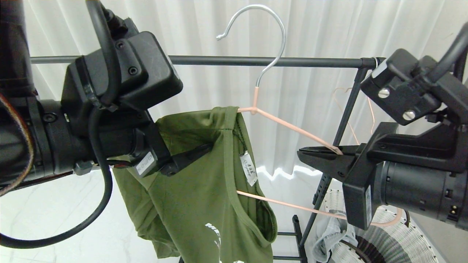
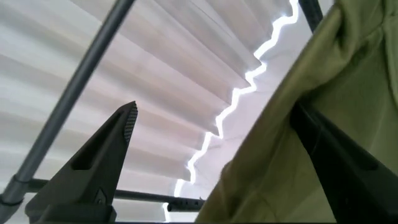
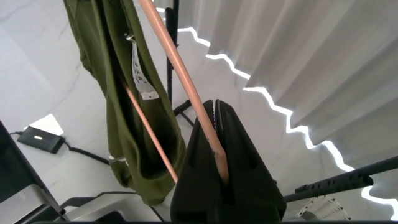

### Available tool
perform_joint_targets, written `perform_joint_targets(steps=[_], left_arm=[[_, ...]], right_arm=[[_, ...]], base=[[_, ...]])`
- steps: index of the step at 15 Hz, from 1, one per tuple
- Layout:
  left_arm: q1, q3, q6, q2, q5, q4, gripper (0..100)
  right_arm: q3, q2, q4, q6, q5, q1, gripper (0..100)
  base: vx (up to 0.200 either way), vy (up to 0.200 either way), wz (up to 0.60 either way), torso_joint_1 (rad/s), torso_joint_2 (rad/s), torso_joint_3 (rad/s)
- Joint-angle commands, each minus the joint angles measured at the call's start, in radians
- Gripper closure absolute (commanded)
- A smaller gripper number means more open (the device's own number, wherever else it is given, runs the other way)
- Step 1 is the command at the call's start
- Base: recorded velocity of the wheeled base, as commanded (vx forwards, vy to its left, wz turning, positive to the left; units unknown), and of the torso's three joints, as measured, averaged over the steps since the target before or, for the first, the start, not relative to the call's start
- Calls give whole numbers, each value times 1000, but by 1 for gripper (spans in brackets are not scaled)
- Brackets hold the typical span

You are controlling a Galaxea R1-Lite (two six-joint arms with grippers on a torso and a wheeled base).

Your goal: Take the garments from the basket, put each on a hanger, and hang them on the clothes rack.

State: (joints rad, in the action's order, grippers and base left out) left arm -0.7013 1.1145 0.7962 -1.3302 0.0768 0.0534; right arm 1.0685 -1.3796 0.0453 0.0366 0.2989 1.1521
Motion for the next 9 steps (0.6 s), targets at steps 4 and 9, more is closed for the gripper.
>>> perform_joint_targets(steps=[4, 9], left_arm=[[0, -8, 0, -1, 0, 0, 100], [0, -8, 0, 3, 1, -1, 100]], right_arm=[[-1, 1, 1, 0, 0, 18, 100], [-2, 7, -1, 0, 0, 23, 100]], base=[[0, 0, 0, 0, 0, 0], [0, 0, 0, 0, 0, 0]])
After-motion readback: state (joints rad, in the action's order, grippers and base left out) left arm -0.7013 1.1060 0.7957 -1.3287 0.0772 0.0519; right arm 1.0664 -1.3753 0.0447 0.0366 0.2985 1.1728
